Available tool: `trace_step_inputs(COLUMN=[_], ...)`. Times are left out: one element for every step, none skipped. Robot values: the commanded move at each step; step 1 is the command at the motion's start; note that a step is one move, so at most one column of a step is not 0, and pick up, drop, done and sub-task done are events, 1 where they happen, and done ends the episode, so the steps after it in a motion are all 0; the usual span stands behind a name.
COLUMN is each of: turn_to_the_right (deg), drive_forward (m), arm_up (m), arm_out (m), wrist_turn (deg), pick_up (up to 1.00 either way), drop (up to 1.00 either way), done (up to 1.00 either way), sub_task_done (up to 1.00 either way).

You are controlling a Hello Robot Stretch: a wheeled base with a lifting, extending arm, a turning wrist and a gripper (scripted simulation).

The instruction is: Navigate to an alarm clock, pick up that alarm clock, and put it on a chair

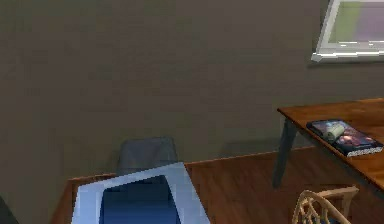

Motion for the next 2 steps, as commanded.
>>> trace_step_inputs(turn_to_the_right=[-36.0, 0.0], drive_forward=[0.00, 0.00], arm_up=[0.00, 0.00], arm_out=[0.00, 0.48], wrist_turn=[0.0, 0.0], pick_up=[0.00, 0.00], drop=[0.00, 0.00], done=[0.00, 0.00], sub_task_done=[0.00, 0.00])
